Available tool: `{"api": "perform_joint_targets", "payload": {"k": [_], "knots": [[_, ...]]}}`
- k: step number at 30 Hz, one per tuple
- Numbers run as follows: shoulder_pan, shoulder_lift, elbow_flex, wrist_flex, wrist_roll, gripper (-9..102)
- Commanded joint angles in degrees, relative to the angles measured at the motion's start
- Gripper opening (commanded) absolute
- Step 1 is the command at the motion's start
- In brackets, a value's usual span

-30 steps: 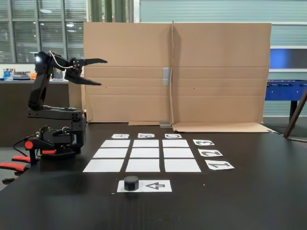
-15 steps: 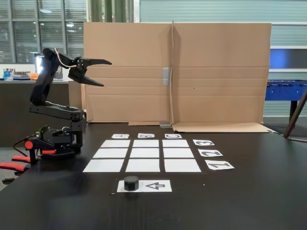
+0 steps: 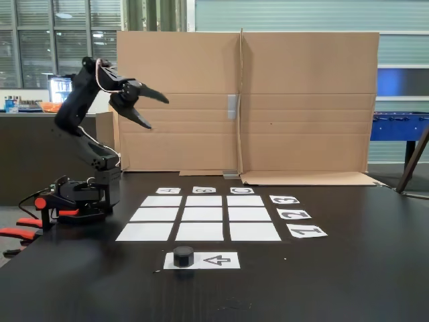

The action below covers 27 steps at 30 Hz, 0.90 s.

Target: Pick up a new token and place it in the grid on square A2.

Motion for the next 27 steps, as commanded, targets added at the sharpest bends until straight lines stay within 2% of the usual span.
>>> {"api": "perform_joint_targets", "payload": {"k": [1,15,27], "knots": [[4.31,-4.13,-1.49,0.18,-0.09,37],[16.44,-19.51,-1.85,0.0,-4.39,40],[19.07,-26.19,-2.02,-1.05,-9.05,40]]}}
